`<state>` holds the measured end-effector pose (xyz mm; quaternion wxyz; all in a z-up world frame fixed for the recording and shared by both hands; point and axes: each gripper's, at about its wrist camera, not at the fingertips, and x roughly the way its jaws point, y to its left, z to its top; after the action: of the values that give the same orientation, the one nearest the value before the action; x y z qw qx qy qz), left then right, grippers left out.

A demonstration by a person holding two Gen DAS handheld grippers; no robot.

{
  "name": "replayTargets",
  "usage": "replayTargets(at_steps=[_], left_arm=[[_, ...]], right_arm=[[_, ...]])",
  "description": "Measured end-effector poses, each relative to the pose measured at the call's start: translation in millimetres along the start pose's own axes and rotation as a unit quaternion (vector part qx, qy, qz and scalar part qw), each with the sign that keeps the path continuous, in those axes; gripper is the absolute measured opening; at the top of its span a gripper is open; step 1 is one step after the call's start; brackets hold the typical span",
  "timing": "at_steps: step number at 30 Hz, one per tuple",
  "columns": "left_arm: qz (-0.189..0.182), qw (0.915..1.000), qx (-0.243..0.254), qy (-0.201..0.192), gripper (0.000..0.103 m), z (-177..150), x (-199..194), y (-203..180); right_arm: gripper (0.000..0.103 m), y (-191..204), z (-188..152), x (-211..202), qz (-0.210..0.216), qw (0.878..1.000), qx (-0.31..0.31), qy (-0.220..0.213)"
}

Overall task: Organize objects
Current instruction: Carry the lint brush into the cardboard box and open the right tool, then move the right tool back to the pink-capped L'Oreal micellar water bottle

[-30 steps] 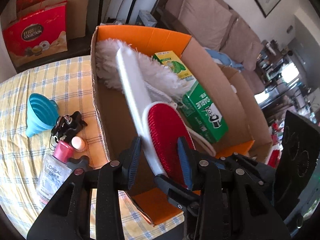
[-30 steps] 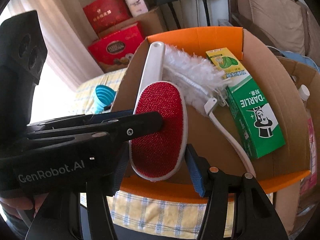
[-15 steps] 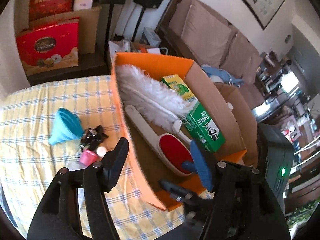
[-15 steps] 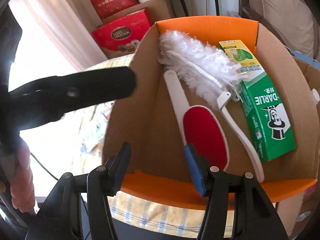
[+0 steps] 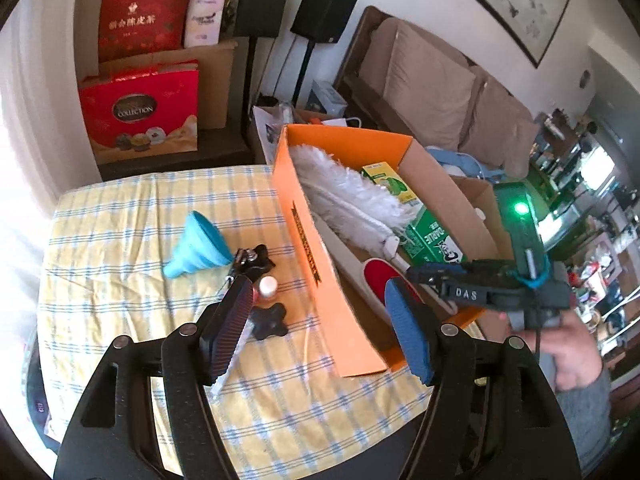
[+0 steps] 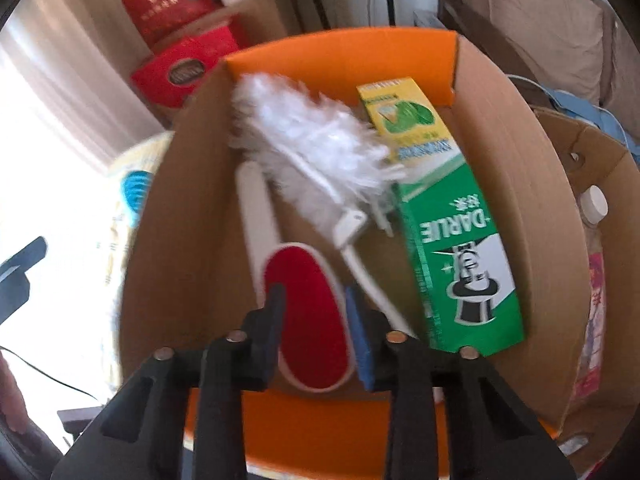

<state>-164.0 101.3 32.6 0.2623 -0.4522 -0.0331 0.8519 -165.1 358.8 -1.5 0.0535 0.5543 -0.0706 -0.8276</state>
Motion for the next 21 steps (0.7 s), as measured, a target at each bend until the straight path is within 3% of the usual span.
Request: replayTargets(at_steps=[2, 5, 9, 11, 18, 21], left_arm=[[0.0, 1.0, -0.001, -0.001, 0.074, -2.3, -1.8, 2.8], [-0.004, 1.0, -0.008, -0.002, 0.075, -5.2, -3.2, 8.7], [-0.005, 0.9998, -0.019, 0.0, 0.075, -7.0, -1.4, 14.8], [-0.006, 0.9997, -0.022, 0.001, 0.075, -8.5, -0.9, 16.5], [-0.005, 0.9996, -0.026, -0.001, 0.075, -12.6, -2.9, 23.0], [-0.006, 0.9994, -0.033, 0.001, 0.075, -13.5, -1.6, 28.9]], right_arm=[[0.019, -5.0, 0.7, 4.6, -0.008, 1.0, -0.002, 0.01], [0.014, -9.1, 0.4, 10.0, -0.006, 1.0, -0.007, 0.024], [0.014, -10.7, -3.3, 16.0, 0.049, 0.997, 0.006, 0.051], [0.015, -10.8, -0.8, 16.7, 0.031, 0.998, 0.005, 0.053], [0.018, -7.5, 4.4, 18.7, 0.028, 0.997, 0.002, 0.072], [0.02, -2.3, 2.0, 22.9, 0.055, 0.994, -0.001, 0.09]])
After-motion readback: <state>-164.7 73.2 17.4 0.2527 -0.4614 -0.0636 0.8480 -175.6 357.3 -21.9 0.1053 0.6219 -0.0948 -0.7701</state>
